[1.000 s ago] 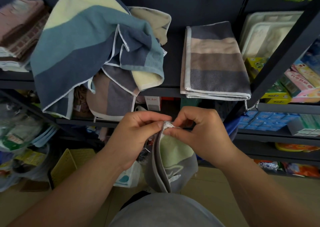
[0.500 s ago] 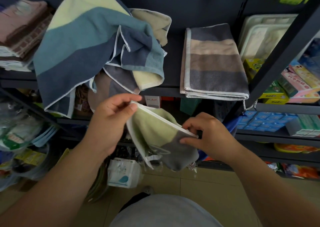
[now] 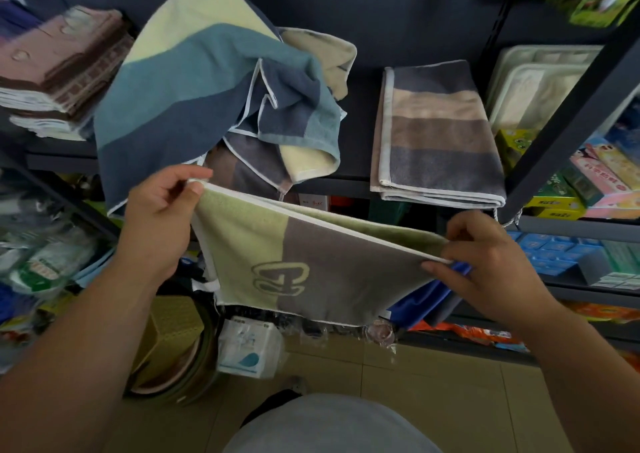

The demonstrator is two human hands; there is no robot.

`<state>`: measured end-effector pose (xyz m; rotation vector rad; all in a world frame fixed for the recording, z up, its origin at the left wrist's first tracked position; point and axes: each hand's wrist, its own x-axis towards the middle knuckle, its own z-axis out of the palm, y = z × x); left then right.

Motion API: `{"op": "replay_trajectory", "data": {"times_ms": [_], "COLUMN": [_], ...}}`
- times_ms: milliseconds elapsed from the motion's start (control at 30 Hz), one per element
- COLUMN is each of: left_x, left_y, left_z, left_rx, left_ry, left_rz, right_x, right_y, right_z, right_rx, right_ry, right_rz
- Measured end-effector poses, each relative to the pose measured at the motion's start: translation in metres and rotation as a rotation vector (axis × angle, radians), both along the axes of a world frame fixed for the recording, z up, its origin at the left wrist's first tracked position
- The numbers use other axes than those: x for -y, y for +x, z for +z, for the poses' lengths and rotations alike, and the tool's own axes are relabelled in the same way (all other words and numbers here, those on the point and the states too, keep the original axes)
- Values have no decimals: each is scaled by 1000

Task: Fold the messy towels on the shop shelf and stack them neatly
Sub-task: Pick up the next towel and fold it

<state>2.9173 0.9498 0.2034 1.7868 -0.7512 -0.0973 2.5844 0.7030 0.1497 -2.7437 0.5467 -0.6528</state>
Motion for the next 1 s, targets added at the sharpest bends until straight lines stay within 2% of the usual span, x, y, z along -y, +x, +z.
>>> {"op": "replay_trajectory", "data": {"times_ms": [133,300,433,567,667,767,900,1000], "left_x": [-9,-9,-4,0,2,6,12,21], "left_y": [9,7,2,0,-6,-16,-35,-61], "left_z": [-8,-11,-16,-34,-51,-57,-50,-42], "left_rx": [-19,-81,-71,-385,-499,-528,-637,-718], "left_ry": [49,254,430,341,353,295,172,123], "left_rz": [-20,-220,-236,-181,-129,-75,48,56], "right_x": [-1,1,3,2,-5,-15,-35,-59], "right_y": [-11,-25,-27,-23,-20,-19,-8,10], "right_z": [13,37,33,10,-4,-14,-15,-14], "right_rx": [78,171,190,115,30,98,295,350], "right_ry": [172,650,706,744,749,766,1015,1118], "right_rz": [-18,-98,-210,-409,-503,-573,-587,-501]}}
